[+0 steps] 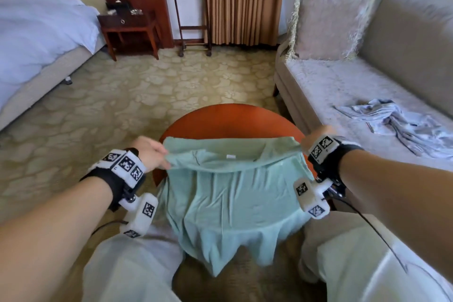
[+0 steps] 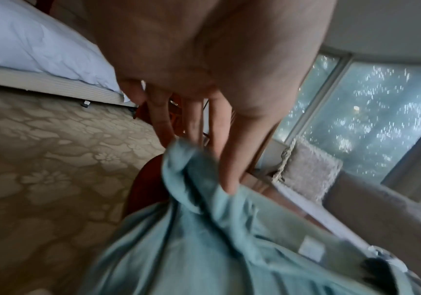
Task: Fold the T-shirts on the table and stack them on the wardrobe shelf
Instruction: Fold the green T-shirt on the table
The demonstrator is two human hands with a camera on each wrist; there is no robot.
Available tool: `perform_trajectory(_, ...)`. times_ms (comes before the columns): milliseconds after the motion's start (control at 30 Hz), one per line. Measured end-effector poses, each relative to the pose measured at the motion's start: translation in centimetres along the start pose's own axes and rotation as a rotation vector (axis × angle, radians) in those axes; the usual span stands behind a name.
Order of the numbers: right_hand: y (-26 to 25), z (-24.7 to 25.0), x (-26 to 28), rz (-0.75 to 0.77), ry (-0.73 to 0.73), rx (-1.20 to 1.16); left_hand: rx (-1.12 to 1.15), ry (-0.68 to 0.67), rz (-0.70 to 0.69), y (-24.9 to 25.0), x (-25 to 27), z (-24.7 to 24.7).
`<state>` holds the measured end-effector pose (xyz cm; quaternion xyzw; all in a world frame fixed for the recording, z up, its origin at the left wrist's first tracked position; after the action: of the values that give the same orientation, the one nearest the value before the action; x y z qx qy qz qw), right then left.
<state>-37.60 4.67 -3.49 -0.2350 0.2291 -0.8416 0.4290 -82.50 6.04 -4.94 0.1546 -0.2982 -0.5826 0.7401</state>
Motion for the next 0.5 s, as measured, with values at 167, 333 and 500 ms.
perform_trajectory(167,1.6,-3.8,3.1,0.039,-0.15,0.555,-0.166,-0.128,0.095,-2.9,1.5,-4.5)
perform_trajectory(333,-0.6,-8.3,4.4,0.206,-0.254,0.449,-0.304,-0.087,-0.033,-1.4,1.0,-7.7)
perform_trajectory(500,-0.1,-11.2,5.1,0.217,-0.339,0.434,-0.433,0.086,-0.143,2.0,1.6,-8.7)
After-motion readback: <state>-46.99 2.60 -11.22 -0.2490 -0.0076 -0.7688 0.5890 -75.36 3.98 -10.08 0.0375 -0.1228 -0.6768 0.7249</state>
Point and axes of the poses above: each hand's wrist, its own x-axis away from the middle knuckle, its own z-axis out of the back of the hand, y = z × x, the point moved 9 cm from there along -x, towards the middle knuckle, and after that the axes turned 5 degrees about -x, right-handed, at the moved point
